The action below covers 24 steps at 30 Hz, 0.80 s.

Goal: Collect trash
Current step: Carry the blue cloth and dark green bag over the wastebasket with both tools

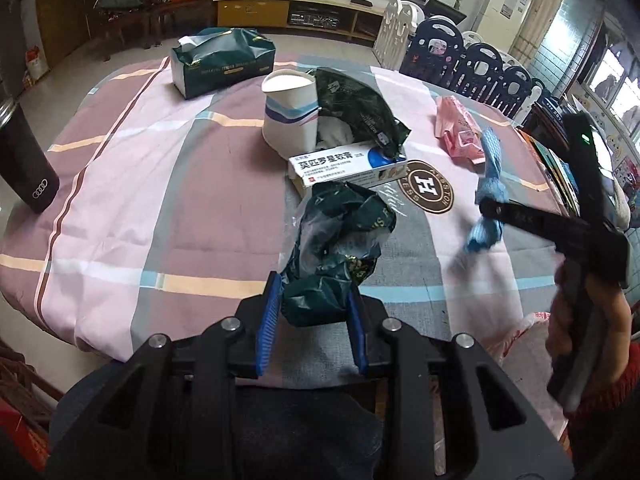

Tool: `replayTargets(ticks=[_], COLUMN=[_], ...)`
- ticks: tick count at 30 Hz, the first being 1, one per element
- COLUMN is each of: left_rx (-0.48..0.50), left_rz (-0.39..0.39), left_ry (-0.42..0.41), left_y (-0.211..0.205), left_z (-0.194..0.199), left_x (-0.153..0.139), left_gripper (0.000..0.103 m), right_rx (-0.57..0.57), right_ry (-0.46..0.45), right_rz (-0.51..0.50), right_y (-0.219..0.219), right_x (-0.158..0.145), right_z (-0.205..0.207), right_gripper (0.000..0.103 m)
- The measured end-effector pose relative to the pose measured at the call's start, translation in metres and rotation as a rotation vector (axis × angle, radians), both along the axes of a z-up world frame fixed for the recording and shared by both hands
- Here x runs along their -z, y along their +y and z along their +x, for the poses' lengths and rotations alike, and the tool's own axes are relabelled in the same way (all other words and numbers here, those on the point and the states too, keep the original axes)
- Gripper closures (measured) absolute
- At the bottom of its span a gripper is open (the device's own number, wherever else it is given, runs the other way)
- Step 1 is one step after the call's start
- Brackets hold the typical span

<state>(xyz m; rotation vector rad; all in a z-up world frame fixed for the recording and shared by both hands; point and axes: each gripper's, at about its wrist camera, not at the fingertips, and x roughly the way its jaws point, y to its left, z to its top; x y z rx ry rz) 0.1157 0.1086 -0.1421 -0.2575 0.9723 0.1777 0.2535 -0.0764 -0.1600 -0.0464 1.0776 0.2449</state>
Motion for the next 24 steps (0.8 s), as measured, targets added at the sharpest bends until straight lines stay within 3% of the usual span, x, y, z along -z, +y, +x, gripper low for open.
replayTargets(ticks=[8,24], left_rx=[0.012,0.006], left_rz=[0.038,0.052], left_ry=[-0.017,-0.040], left_y=[-0.014,-0.012], left_z=[-0.007,-0.014], left_x=[-0.012,-0.022], left_gripper=[0.071,0.071], right_rx=[0.017,0.085], right_ry=[-0.012,-0.011], right_rz=[-0.009,-0.031], right_y=[-0.022,-0.033], right_x=[-0.010,-0.016], right_z=[-0.063,-0.086], right_gripper=[0.075,0.075])
